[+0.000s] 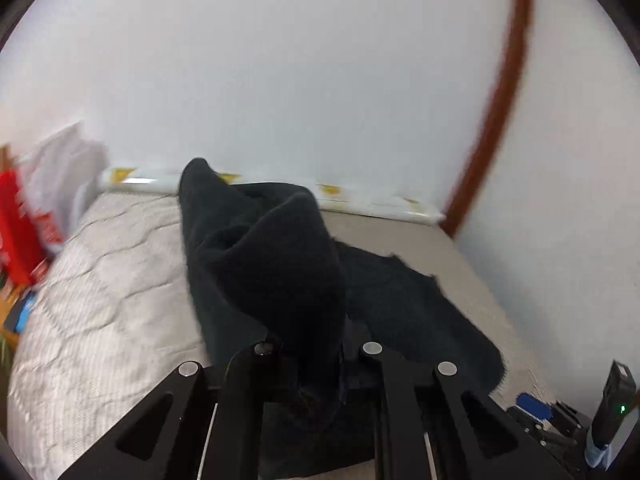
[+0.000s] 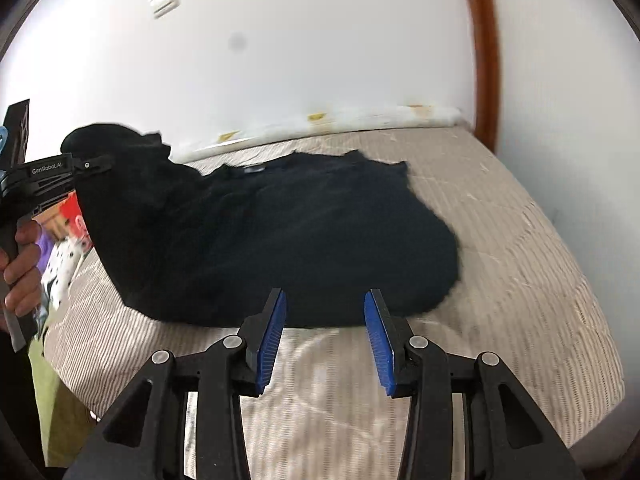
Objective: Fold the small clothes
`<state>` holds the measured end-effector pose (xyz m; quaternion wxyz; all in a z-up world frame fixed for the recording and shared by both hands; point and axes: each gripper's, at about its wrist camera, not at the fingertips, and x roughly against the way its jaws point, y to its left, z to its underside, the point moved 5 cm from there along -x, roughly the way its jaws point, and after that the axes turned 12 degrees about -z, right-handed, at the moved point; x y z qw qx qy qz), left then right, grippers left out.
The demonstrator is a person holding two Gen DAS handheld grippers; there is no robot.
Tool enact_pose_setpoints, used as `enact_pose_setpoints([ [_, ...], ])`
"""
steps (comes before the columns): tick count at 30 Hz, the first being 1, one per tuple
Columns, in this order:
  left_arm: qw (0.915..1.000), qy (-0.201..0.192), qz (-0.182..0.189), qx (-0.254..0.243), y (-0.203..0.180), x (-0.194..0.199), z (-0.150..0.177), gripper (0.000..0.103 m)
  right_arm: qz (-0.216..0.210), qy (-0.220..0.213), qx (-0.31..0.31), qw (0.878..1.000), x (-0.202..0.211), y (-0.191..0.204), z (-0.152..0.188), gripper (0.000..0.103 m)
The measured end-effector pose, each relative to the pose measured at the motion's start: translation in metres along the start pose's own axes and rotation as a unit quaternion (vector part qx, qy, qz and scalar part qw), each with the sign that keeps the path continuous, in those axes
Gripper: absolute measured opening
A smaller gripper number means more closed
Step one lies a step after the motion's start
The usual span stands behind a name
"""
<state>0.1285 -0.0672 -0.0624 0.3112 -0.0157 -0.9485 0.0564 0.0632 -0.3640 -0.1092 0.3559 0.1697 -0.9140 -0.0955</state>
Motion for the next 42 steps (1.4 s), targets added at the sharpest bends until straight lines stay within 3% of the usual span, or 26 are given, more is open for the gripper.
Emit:
enact_pose_setpoints([
  [4, 0.998, 0.024, 0.046, -0.036, -0.059, -0.02, 0.014, 0.011, 0.008, -0.006, -0.017, 1.0, 0.009, -0.025, 0.004, 0.041],
  [7, 0.9939, 0.064, 0.071, -0.055, -0.097, -0.05, 0.043, 0.011, 0.011, -0.006, -0.035, 0.999, 0.011, -0.042, 0.009, 0.041],
  [12, 0.9894, 0.11, 0.069, -0.065, -0.117, -0.082, 0.085, 0.013, 0.014, 0.005, -0.053, 0.998, 0.011, -0.061, 0.018, 0.041],
  [14, 0.9874, 0.124, 0.079, -0.058, -0.114, -0.087, 0.09, 0.014, 0.012, 0.008, -0.051, 0.999, 0.01, -0.061, 0.017, 0.041],
  [18, 0.9775, 0.146, 0.145, -0.045, -0.106, -0.073, 0.088, 0.036, 0.0, 0.005, -0.047, 0.999, 0.004, -0.052, 0.005, 0.046],
  [20, 0.9746, 0.142, 0.168, -0.044, -0.096, -0.056, 0.088, 0.039, -0.012, -0.003, -0.045, 0.999, -0.003, -0.041, -0.008, 0.05],
  [24, 0.981, 0.108, 0.152, -0.054, -0.061, -0.03, 0.082, 0.054, -0.054, -0.021, -0.045, 0.997, -0.016, -0.017, -0.032, 0.063],
  [28, 0.9903, 0.094, 0.084, -0.057, -0.013, -0.028, 0.083, 0.055, -0.091, -0.017, -0.042, 0.995, -0.047, 0.011, -0.051, 0.068],
  [31, 0.9913, 0.107, 0.057, -0.049, 0.015, -0.04, 0.091, 0.055, -0.085, 0.003, -0.047, 0.995, -0.082, 0.018, -0.053, 0.068],
  [35, 0.9888, 0.121, 0.085, -0.021, 0.036, -0.05, 0.102, 0.058, -0.076, 0.04, -0.099, 0.991, -0.133, 0.008, -0.047, 0.068],
  [37, 0.988, 0.123, 0.091, -0.022, 0.039, -0.053, 0.105, 0.06, -0.07, 0.031, -0.109, 0.991, -0.148, 0.006, -0.049, 0.069],
  [38, 0.9873, 0.127, 0.093, -0.024, 0.038, -0.056, 0.107, 0.06, -0.068, 0.024, -0.107, 0.992, -0.151, 0.007, -0.052, 0.067],
  [40, 0.9845, 0.14, 0.102, -0.025, 0.035, -0.062, 0.11, 0.061, -0.083, 0.02, -0.106, 0.991, -0.161, 0.014, -0.059, 0.051],
  [41, 0.9835, 0.144, 0.107, -0.024, 0.033, -0.065, 0.11, 0.061, -0.091, 0.023, -0.106, 0.99, -0.165, 0.017, -0.06, 0.029],
  [42, 0.9823, 0.149, 0.112, -0.023, 0.03, -0.068, 0.11, 0.061, -0.094, 0.029, -0.104, 0.99, -0.169, 0.019, -0.062, 0.017],
])
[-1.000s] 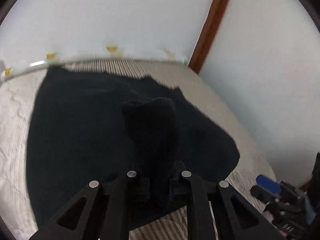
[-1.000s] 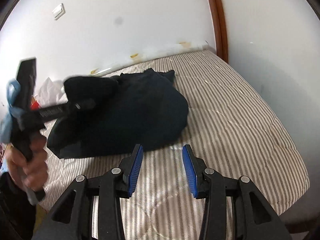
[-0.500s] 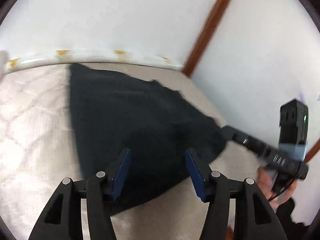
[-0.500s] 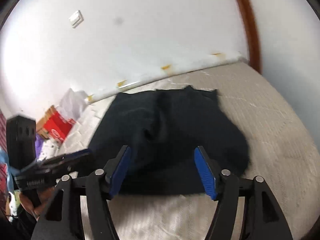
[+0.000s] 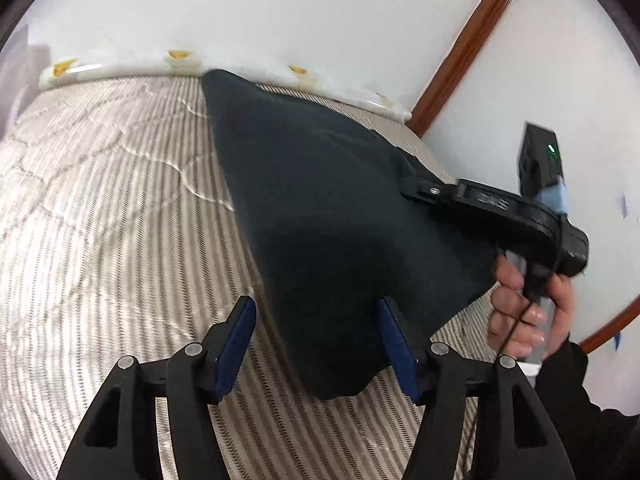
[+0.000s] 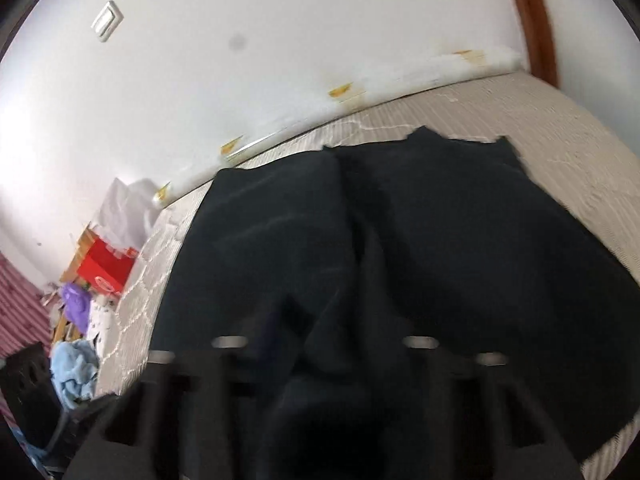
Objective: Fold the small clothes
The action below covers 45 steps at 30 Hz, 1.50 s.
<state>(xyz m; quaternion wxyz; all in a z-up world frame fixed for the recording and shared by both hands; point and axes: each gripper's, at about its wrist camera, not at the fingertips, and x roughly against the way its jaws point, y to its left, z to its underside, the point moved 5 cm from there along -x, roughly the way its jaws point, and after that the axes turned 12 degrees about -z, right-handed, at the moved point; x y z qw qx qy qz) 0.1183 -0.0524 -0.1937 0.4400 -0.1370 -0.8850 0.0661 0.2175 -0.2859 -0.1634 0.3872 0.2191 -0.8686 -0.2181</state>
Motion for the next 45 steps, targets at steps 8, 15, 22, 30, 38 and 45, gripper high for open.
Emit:
enact_pose_setpoints([
  [8, 0.9977, -0.005, 0.031, -0.061, -0.039, -0.003, -0.001, 0.062, 0.034, -0.09, 0.108, 0.989, 0.062, 0.023, -0.025, 0.011],
  [15, 0.9943, 0.006, 0.032, -0.102, -0.08, -0.014, 0.009, 0.062, 0.101, -0.131, 0.115, 0.98, 0.117, -0.016, -0.031, 0.011],
  [22, 0.9931, 0.009, -0.007, -0.117, -0.096, -0.028, 0.022, 0.06, 0.122, -0.084, 0.016, 0.989, 0.107, -0.099, 0.009, 0.018],
  [30, 0.9928, -0.021, -0.05, -0.107, -0.095, -0.033, 0.006, 0.032, 0.158, -0.085, 0.014, 0.984, 0.12, -0.103, 0.018, 0.037],
  [38, 0.9938, -0.065, -0.039, -0.081, -0.067, -0.012, 0.005, 0.018, 0.158, -0.062, 0.001, 0.985, 0.101, -0.097, 0.024, 0.02],
  [45, 0.9939, -0.087, -0.064, -0.021, 0.007, 0.031, 0.014, 0.017, 0.101, -0.043, 0.033, 0.993, 0.054, -0.035, 0.024, 0.019],
])
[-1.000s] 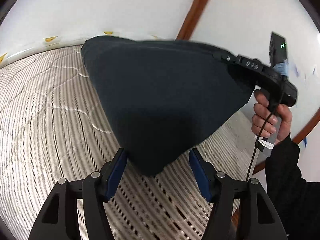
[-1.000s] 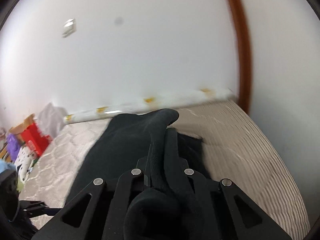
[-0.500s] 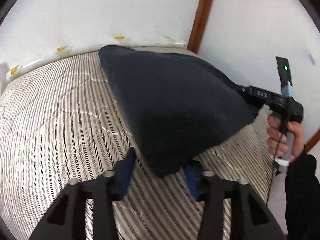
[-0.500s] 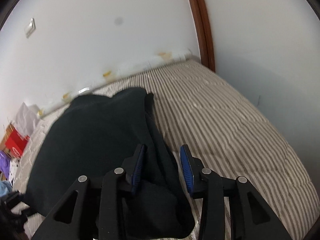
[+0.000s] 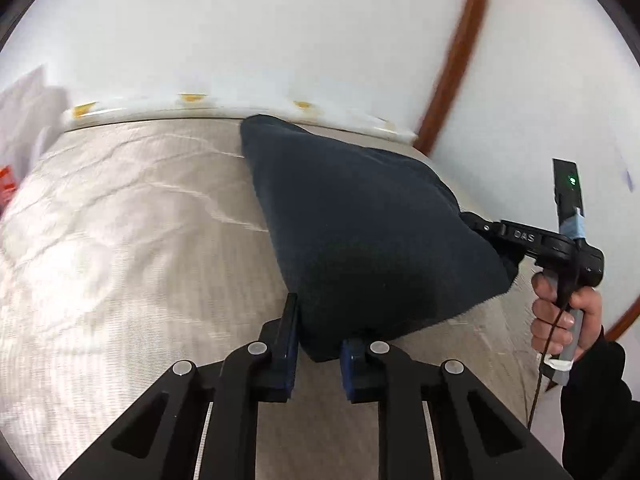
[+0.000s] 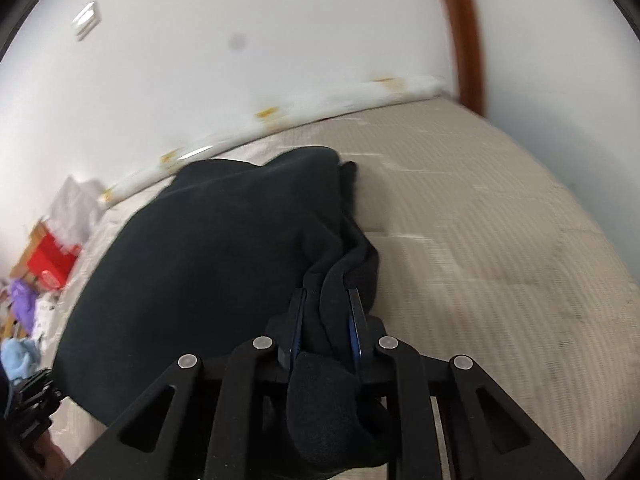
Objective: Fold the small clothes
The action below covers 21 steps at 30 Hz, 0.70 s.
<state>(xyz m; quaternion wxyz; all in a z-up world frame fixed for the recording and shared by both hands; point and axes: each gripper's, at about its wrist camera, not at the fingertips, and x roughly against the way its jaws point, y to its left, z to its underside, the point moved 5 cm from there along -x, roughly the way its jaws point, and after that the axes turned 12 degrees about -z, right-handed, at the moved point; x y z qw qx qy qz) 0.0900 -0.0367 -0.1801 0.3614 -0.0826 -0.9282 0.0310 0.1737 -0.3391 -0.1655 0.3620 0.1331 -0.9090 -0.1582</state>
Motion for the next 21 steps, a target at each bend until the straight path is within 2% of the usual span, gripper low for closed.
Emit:
enact_pose_setpoints([
  [6, 0.9979, -0.007, -0.052, 0.038, 0.081, 0.032, 0.006, 0.016, -0.052, 0.015, 0.035, 0.998, -0.04, 0.07, 0.003, 0.019],
  [10, 0.9969, 0.002, -0.06, 0.051, 0.102, 0.037, 0.016, 0.017, -0.072, 0.019, 0.051, 0.996, -0.055, 0.1, 0.006, 0.019],
  [14, 0.9965, 0.008, -0.067, 0.05, 0.101, 0.039, 0.024, 0.017, -0.071, 0.014, 0.044, 0.996, -0.039, 0.092, 0.012, 0.018],
  [18, 0.9961, 0.015, -0.07, 0.051, 0.089, 0.034, 0.023, 0.021, -0.075, 0.034, 0.029, 0.996, -0.031, 0.072, 0.022, 0.018],
  [21, 0.9953, 0.021, -0.075, 0.057, 0.087, 0.037, 0.024, 0.022, -0.063, 0.036, 0.042, 0.996, -0.027, 0.073, 0.028, 0.019],
])
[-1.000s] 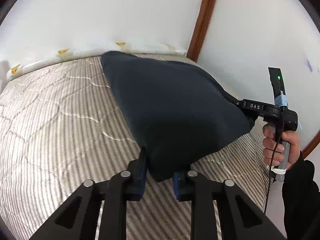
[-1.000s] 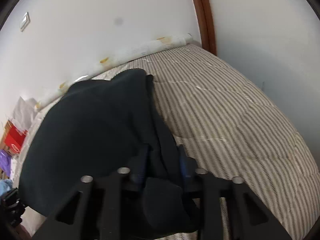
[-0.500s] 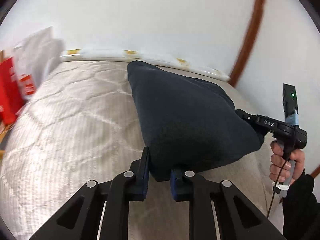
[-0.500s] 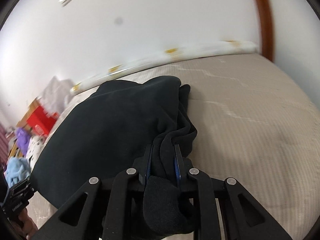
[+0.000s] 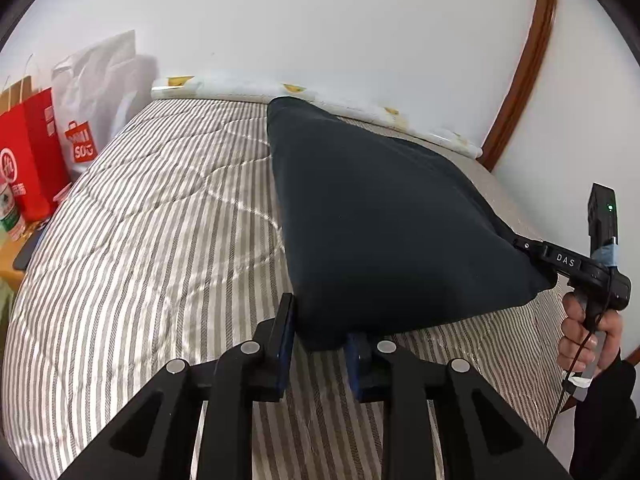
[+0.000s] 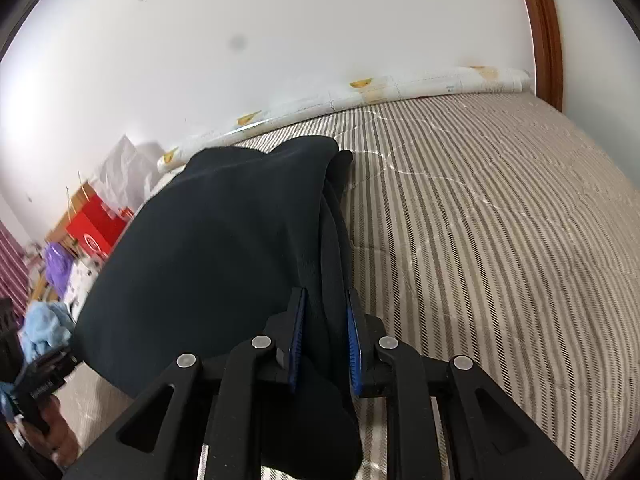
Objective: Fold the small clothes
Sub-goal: 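Open both grippers and withdraw them from the folded sweatshirt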
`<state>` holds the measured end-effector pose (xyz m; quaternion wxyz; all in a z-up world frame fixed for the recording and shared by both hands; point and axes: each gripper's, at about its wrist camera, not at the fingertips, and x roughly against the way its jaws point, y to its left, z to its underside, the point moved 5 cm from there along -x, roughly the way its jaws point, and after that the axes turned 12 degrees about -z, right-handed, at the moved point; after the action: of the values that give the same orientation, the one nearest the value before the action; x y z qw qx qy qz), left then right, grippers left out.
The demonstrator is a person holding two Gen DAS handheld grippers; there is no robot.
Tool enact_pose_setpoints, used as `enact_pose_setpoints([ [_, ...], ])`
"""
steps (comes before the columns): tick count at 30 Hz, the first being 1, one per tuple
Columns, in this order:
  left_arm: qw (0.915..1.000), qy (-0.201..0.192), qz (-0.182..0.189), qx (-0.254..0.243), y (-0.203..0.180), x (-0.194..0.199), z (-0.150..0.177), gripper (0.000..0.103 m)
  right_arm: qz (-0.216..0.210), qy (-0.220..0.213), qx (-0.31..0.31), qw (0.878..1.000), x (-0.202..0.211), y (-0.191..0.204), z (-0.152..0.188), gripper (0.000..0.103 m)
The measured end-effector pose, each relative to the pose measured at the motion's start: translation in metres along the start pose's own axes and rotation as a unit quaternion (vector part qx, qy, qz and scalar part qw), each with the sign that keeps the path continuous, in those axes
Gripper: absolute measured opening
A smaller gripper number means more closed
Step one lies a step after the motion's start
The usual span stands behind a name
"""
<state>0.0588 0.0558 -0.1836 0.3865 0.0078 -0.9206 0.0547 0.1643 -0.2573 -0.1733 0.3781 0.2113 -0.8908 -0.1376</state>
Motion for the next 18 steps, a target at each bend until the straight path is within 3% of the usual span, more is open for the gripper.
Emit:
enact_pose_setpoints([
  [4, 0.9999, 0.004, -0.001, 0.01, 0.01, 0.013, 0.007, 0.028, 0.021, 0.0, 0.018, 1.0, 0.008, 0.008, 0.002, 0.021],
  [8, 0.9991, -0.018, 0.014, 0.036, 0.033, 0.033, 0.008, 0.044, 0.024, 0.001, 0.034, 0.999, 0.023, 0.008, -0.002, 0.021],
  [11, 0.9985, -0.027, 0.006, 0.046, 0.05, 0.037, -0.002, 0.045, 0.047, -0.019, 0.031, 0.998, 0.037, -0.003, -0.024, 0.025],
  [18, 0.9982, -0.023, 0.006, 0.054, 0.051, 0.005, -0.048, 0.045, 0.029, -0.011, 0.025, 0.999, 0.018, -0.009, -0.08, 0.033],
])
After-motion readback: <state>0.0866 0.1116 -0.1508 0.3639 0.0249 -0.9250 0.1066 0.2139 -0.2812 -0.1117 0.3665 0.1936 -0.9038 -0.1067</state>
